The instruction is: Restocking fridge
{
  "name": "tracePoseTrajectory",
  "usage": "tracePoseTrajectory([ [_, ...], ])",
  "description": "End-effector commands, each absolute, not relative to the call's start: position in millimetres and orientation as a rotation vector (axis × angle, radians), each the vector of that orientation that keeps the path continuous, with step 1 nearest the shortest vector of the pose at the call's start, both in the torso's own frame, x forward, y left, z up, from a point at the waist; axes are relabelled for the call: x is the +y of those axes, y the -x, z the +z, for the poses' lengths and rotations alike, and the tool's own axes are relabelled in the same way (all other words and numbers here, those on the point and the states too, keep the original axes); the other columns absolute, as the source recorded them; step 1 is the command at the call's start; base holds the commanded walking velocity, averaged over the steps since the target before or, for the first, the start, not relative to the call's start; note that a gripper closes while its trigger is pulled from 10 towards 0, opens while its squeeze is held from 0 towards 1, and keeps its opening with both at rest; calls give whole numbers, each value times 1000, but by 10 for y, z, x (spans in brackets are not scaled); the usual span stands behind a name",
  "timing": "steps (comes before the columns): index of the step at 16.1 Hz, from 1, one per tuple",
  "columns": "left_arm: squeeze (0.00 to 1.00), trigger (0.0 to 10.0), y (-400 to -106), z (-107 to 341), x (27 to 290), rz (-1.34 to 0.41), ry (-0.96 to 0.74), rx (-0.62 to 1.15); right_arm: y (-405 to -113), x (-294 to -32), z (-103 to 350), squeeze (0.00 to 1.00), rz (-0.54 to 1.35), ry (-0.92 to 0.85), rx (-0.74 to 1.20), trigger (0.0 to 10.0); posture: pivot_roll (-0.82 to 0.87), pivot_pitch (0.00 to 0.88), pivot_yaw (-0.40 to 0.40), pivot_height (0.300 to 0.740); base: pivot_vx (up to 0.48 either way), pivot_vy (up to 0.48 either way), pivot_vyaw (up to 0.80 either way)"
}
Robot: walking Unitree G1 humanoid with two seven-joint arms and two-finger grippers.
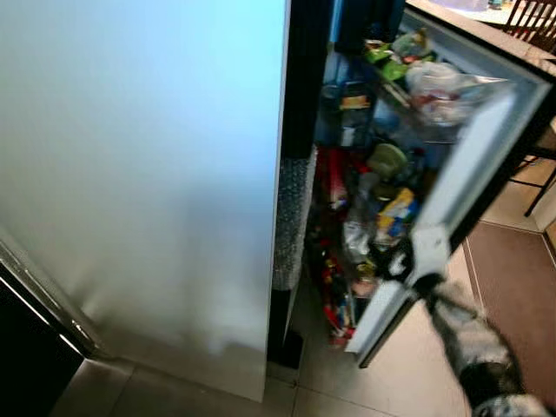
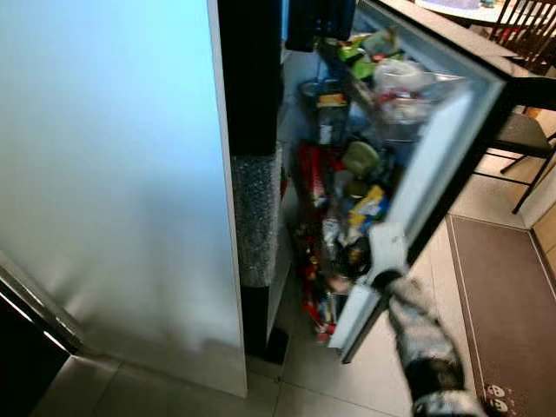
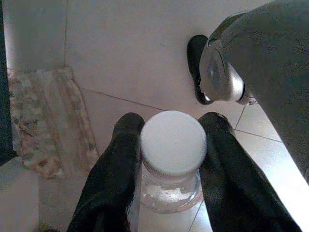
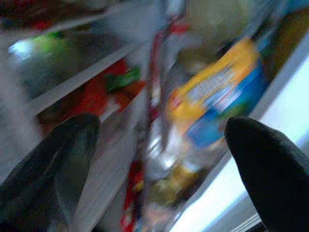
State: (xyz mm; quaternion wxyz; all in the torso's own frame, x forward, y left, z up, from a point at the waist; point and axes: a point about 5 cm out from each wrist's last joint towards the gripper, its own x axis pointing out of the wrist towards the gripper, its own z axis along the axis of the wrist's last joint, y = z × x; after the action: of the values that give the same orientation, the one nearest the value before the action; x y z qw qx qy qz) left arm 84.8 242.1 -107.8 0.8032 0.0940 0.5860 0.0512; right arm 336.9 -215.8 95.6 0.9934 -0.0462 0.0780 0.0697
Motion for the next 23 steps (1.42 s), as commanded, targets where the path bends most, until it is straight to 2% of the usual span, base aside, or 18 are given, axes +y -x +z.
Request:
tracePoseTrajectory([
  [1,0,10000,-812,-1093,2395,114,-178,1271,-3387,-2307,1034,0,80,102,140,10000,4,0,-71,740,0,0,0],
  [5,0,10000,-806,-1095,2395,111,-181,1275,-3375,-2482,1031,0,38,112,162,10000,-8,0,-70,740,0,0,0],
  [7,0,10000,-809,-1095,2391,109,-177,1274,-3234,-2463,665,0,16,65,279,10000,-3,0,-70,740,0,0,0],
  [11,0,10000,-815,-1095,2386,108,-170,1271,-2814,-2524,64,0,-118,-42,497,10000,11,0,-69,740,0,0,0],
  [14,0,10000,-820,-1091,2394,120,-156,1264,-2164,-2425,-532,0,-119,-43,819,10000,21,0,-60,740,0,0,0],
  [16,0,10000,-821,-1087,2409,123,-147,1260,-1873,-2326,-729,0,-128,-84,921,10000,33,0,-52,740,0,0,0],
  [20,0,10000,-821,-1083,2424,94,-185,1268,-1750,-2254,-811,0,-195,-153,950,10000,21,0,-43,740,0,0,0],
  [23,0,10000,-820,-1082,2428,79,-200,1270,-1677,-2218,-852,0,-200,-158,966,10000,15,0,-33,740,0,-404,0],
])
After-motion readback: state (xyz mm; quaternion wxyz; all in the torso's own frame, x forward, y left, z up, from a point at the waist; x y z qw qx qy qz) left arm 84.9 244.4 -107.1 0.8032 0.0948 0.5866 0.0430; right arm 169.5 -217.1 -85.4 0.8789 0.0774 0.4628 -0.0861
